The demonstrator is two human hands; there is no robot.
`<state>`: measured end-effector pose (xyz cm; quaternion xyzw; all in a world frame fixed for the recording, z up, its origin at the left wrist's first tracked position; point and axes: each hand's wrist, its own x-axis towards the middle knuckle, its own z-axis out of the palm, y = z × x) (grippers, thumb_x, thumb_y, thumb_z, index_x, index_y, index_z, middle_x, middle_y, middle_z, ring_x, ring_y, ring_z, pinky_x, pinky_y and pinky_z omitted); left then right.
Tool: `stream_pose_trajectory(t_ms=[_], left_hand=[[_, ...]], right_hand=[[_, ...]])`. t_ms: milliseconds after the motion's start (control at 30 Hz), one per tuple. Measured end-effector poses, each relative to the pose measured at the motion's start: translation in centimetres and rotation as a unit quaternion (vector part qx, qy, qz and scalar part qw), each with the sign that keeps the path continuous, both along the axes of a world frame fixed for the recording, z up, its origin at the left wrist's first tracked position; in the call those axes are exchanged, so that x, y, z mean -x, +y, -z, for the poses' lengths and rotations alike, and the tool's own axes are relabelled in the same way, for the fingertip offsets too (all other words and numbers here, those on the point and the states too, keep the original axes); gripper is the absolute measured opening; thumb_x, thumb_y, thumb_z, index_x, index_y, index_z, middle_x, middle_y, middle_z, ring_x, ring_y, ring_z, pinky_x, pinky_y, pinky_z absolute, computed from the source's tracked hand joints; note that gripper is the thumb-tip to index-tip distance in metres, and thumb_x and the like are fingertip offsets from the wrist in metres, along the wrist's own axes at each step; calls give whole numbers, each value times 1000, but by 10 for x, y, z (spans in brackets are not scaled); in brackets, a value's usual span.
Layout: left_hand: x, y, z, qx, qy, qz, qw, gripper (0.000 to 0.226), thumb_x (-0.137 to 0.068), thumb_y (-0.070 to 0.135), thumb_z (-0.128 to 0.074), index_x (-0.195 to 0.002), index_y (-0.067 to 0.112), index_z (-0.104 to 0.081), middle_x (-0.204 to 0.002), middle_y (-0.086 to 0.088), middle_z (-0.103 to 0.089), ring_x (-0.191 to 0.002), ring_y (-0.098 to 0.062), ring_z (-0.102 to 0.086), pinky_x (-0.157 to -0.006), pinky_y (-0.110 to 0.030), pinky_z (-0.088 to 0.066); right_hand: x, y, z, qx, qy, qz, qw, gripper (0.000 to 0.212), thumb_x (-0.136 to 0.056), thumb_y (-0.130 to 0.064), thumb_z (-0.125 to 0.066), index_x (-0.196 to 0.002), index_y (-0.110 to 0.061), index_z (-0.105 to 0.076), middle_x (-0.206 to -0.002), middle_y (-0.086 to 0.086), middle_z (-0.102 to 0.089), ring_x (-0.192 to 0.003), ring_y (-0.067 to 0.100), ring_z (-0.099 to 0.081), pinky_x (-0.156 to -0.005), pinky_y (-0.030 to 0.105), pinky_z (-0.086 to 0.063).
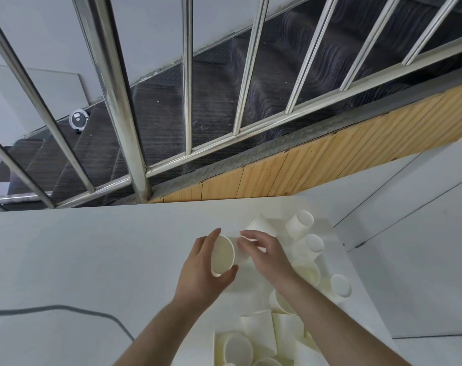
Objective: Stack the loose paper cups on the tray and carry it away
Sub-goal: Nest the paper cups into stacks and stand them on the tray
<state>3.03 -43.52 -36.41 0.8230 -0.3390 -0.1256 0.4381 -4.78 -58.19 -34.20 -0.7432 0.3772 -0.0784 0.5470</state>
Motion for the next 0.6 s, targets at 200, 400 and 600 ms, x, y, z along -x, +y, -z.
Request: stream_pose_trajectory(t_ms=[200, 400, 600], left_hand=[[7, -5, 7, -52, -56, 23, 997, 82, -71, 43, -71, -142, 26, -36, -127, 10, -51, -112, -13, -54, -92, -33, -47], [11, -5, 11, -121, -67, 45, 989, 87, -75, 50, -68, -147, 29, -23, -140, 10, -37, -130, -13, -36, -106, -30, -29], [3, 8, 19, -260, -68, 59, 961, 85, -79, 55, -62, -147, 32, -16, -150, 4, -20, -141, -19, -15, -115, -36, -20]], right_hand=[[11, 11, -1, 162, -33, -122, 979, 25, -85, -27, -68, -110, -24, -69, -104, -18, -61, -82, 0, -56, -74, 12, -45], [10, -2, 19, 129, 75, -31, 988, 28, -87, -8, -51, -103, -25, -68, -97, -13, -66, -76, 5, -61, -67, 22, -53], [8, -14, 43, 115, 173, -8, 978, 28, -82, -2, -47, -97, -17, -65, -94, -3, -65, -84, 20, -65, -75, 42, -59]])
